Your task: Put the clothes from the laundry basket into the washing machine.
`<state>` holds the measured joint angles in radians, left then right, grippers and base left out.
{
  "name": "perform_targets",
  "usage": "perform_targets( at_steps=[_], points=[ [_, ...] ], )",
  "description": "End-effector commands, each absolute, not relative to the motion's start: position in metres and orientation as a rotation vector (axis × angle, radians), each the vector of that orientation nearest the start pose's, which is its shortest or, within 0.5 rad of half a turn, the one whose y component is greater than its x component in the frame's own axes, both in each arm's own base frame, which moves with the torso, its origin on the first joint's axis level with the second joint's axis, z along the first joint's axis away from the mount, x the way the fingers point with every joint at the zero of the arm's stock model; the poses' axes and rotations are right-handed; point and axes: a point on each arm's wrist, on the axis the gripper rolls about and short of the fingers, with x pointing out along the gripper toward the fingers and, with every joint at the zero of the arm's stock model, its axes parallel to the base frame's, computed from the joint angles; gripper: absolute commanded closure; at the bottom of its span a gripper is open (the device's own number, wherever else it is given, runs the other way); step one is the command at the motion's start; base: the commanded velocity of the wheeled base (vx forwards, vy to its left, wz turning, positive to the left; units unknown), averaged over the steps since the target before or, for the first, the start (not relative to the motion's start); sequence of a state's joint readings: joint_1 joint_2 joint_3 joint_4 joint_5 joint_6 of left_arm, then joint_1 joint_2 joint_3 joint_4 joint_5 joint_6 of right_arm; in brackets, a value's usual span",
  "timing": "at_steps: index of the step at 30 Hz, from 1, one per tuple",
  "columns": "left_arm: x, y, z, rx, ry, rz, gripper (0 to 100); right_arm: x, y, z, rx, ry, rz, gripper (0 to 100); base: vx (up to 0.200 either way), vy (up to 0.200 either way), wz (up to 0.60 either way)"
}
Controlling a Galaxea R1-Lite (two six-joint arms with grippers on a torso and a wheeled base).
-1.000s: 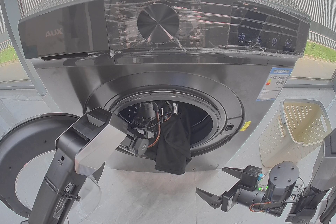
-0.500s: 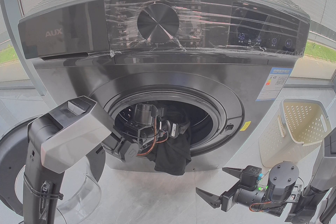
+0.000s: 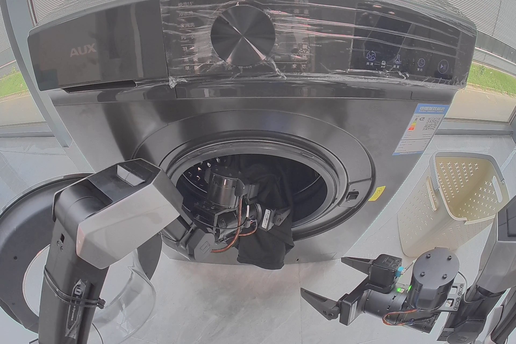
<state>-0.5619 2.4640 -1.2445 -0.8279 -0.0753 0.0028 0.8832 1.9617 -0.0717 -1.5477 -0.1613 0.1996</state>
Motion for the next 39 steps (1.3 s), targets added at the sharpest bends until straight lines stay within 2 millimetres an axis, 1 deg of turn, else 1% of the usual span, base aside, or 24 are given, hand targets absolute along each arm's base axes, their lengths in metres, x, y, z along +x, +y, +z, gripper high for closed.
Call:
perform_targets(
  at_steps=[1,2,3,11,14,16,17,18,20,23,26,27,31,34,35,37,39],
  points=[
    [0.394,-0.247,-0.013,0.111,0.409,-0.619,0,0.147,0.174,0.053,0.014,0.374,0.680,0,0.000,0.000,0.00],
    [0.394,-0.247,-0.012,0.110,0.404,-0.619,0,0.147,0.174,0.053,0.014,0.374,0.680,0,0.000,0.000,0.00],
    [0.395,-0.248,-0.013,0.111,0.401,-0.619,100,0.147,0.174,0.053,0.014,0.374,0.680,0,0.000,0.000,0.00],
    [0.398,-0.249,-0.010,0.100,0.378,-0.614,100,0.147,0.174,0.053,0.014,0.374,0.680,0,0.000,0.000,0.00],
    [0.412,-0.246,0.005,0.072,0.295,-0.577,100,0.147,0.174,0.053,0.016,0.374,0.680,0,0.000,0.000,0.00],
    [0.422,-0.248,0.019,0.051,0.215,-0.536,100,0.147,0.174,0.053,0.016,0.373,0.683,0,0.000,0.000,0.00],
    [0.422,-0.248,0.019,0.051,0.215,-0.536,100,0.147,0.174,0.053,0.016,0.373,0.683,0,0.000,0.000,0.00],
    [0.430,-0.251,0.028,0.027,0.152,-0.515,100,0.147,0.175,0.053,0.017,0.371,0.684,0,0.000,0.000,0.00],
    [0.441,-0.252,0.038,0.001,0.089,-0.486,100,0.147,0.175,0.054,0.017,0.370,0.684,0,0.000,0.000,0.00],
    [0.450,-0.255,0.044,-0.015,0.030,-0.452,100,0.147,0.175,0.054,0.017,0.370,0.684,0,0.000,0.000,0.00],
    [0.452,-0.256,0.046,-0.019,0.017,-0.446,100,0.148,0.174,0.054,0.018,0.370,0.681,0,0.000,0.000,0.00],
    [0.452,-0.256,0.045,-0.019,0.018,-0.445,0,0.148,0.174,0.054,0.019,0.371,0.681,0,0.000,0.000,0.00],
    [0.451,-0.256,0.044,-0.021,0.021,-0.445,0,0.148,0.174,0.054,0.019,0.371,0.681,0,0.000,0.000,0.00],
    [0.447,-0.253,0.041,-0.014,0.043,-0.444,0,0.148,0.175,0.053,0.019,0.372,0.680,0,0.000,0.000,0.00],
    [0.443,-0.252,0.039,-0.006,0.065,-0.447,0,0.148,0.175,0.053,0.019,0.372,0.680,0,0.000,0.000,0.00],
    [0.428,-0.249,0.043,0.010,0.112,-0.468,0,0.148,0.174,0.054,0.019,0.371,0.681,0,0.000,0.000,0.00],
    [0.413,-0.246,0.037,0.032,0.192,-0.504,0,0.148,0.175,0.053,0.019,0.372,0.680,0,0.000,0.000,0.00]
  ],
)
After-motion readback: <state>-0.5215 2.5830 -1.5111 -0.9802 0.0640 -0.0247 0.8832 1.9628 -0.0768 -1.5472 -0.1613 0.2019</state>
